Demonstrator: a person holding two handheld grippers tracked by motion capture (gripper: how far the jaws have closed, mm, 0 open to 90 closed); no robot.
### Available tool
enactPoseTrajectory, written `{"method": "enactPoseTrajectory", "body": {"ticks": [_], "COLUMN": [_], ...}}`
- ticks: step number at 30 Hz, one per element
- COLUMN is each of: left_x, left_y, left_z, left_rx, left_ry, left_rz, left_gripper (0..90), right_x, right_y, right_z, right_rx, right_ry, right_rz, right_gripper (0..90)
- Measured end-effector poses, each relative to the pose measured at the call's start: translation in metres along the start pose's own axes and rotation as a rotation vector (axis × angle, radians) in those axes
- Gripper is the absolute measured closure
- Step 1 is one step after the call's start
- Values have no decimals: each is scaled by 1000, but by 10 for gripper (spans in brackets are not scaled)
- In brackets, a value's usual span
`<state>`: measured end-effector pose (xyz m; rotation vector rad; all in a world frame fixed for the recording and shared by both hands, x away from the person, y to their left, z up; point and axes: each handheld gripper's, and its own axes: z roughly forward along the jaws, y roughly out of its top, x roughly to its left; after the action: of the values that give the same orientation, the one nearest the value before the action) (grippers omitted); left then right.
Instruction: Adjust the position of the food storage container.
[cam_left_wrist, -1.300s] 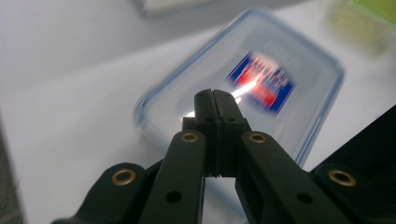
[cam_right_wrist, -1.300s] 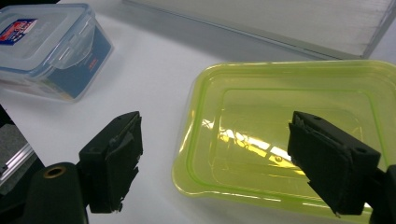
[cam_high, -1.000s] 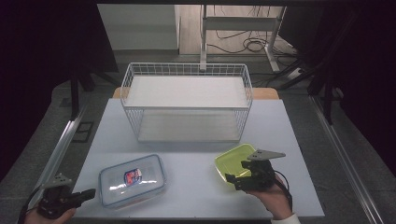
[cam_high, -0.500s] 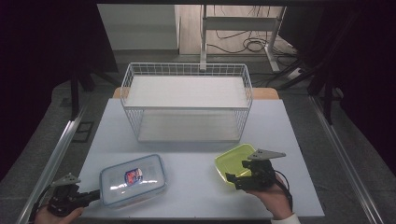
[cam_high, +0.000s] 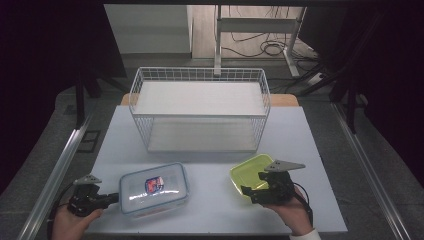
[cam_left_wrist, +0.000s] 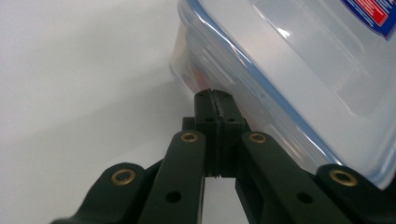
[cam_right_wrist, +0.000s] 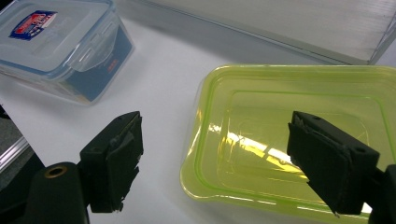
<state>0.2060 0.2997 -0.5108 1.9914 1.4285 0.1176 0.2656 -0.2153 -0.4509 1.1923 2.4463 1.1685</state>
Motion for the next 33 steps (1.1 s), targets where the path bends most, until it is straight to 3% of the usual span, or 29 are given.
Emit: {"method": "enactPoseTrajectory", "body": {"ticks": [7,21,27,31,32,33], "left_x": [0,-19,-19,-14,-11,-11], "left_y": [14,50,55,53,50,50], "left_z": [10,42,45,40,34,34], "left_rx": [6,26,26,-8,-42,-42], "left_ry": [-12,-34,-37,-25,-23,-23], "left_rz": [2,52,54,25,-6,-6], "left_gripper": [900,900,894,811,689,638], "right_x": [-1,-1,0,1,3,3], "right_y": [0,-2,-2,-2,-2,-2], "right_z": [1,4,5,5,5,5], "right_rx": [4,18,17,10,-1,-1], "right_ry": [0,1,5,13,24,24], "right_rz": [2,1,-2,-5,-8,-8], "right_gripper": [187,187,187,186,177,177]}}
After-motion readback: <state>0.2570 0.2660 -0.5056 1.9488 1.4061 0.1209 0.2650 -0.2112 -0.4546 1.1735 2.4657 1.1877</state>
